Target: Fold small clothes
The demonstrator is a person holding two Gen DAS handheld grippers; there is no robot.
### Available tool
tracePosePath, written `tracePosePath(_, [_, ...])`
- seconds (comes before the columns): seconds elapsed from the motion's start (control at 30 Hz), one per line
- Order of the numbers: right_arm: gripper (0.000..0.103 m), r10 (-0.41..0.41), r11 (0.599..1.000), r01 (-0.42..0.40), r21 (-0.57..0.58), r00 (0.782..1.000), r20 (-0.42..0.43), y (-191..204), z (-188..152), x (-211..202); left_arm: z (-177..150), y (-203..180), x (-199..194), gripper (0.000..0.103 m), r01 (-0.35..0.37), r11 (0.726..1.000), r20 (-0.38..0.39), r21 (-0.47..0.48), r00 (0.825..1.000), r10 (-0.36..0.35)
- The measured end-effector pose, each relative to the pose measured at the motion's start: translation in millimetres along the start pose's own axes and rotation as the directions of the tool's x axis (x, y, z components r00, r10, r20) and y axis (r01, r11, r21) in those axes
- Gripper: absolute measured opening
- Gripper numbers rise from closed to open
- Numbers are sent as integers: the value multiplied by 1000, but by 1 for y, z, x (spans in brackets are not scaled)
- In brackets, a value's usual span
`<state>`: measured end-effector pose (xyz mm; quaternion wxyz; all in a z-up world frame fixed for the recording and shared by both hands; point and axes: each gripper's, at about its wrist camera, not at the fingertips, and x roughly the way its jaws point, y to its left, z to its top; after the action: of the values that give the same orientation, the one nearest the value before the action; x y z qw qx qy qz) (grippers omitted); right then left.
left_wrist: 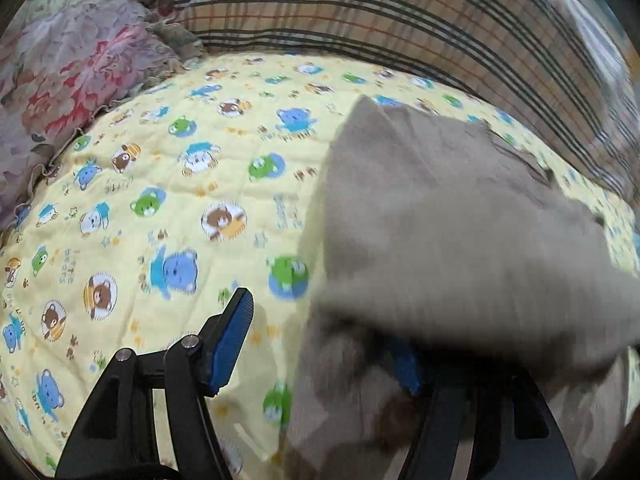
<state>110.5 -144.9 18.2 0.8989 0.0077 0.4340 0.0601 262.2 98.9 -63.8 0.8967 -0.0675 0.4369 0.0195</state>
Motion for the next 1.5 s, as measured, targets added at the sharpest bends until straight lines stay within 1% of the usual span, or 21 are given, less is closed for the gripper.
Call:
tracePosePath(0.1, [9,-81,993,93,-75,986,147,-8,37,-29,7,-6,8,66,-44,998,19,-37,999,44])
tracePosePath(0.17, [9,-147,981,179,-79,940,309,-19,59,-65,9,-3,10,68,-35,997,17,-73,999,36])
tracePosePath(0.23, [9,-216,955,282,-94,876,431,-27,68,-86,9,-3,7,70,-20,995,34,-101,999,23])
tracePosePath(0.27, [9,-211,951,290,-110,865,456,-32,68,-88,8,-4,3,70,-31,993,50,-111,998,36])
tracePosePath(0.3, [9,-194,952,280,-126,867,458,-38,64,-85,7,-4,0,70,-33,992,62,-121,997,41])
tracePosePath(0.37, [9,-224,933,317,-168,881,418,-42,48,-62,3,1,-8,70,-37,987,82,-156,995,51])
tracePosePath(0.43, [9,-233,929,310,-202,914,332,-48,28,-34,-2,9,-10,70,-26,980,73,-200,996,41])
tracePosePath(0.53, [9,-217,944,256,-209,957,192,-57,-5,1,-8,18,-9,70,-33,977,54,-212,997,46])
tracePosePath(0.67, [9,-196,949,219,-228,973,118,-56,-24,11,-15,28,-10,70,-14,969,48,-245,999,26])
tracePosePath(0.73, [15,-193,948,215,-235,975,112,-57,-26,7,-14,29,-7,70,-7,969,38,-247,999,17])
tracePosePath(0.8, [28,-176,957,184,-226,983,56,-62,-27,7,-14,33,-6,70,7,967,33,-256,999,2])
tracePosePath(0.9, [42,-101,983,98,-156,995,-11,-77,-36,-1,-15,37,-7,70,25,971,22,-238,1000,-21])
tracePosePath(0.93, [44,-70,989,67,-130,997,-22,-81,-38,-5,-14,37,-9,70,34,973,16,-229,999,-31])
tracePosePath(1.03, [51,82,996,-83,-22,996,-19,-98,-46,-30,-22,42,-24,70,51,979,-2,-198,999,-52])
tracePosePath(1.1, [56,153,987,-154,53,988,19,-113,-47,-45,-27,46,-37,69,31,981,2,-193,1000,-31])
tracePosePath(1.2, [57,203,961,-213,174,976,72,-137,-40,-58,-32,52,-60,69,59,974,25,-218,998,-55])
tracePosePath(1.23, [57,201,955,-213,207,976,78,-144,-36,-58,-31,51,-70,69,84,969,52,-233,996,-74])
tracePosePath(1.3, [57,193,944,-201,263,980,56,-153,-29,-49,-25,39,-77,69,121,972,65,-201,992,-110])
tracePosePath(1.33, [57,193,929,-187,320,981,12,-157,-28,-39,-21,31,-78,69,132,974,72,-184,990,-120])
tracePosePath(1.4, [57,220,899,-197,391,975,-16,-161,-31,-30,-15,17,-78,69,145,977,90,-155,987,-132])
tracePosePath(1.5, [57,309,823,-273,499,951,10,-161,-42,-20,-7,3,-67,69,167,976,107,-138,982,-153])
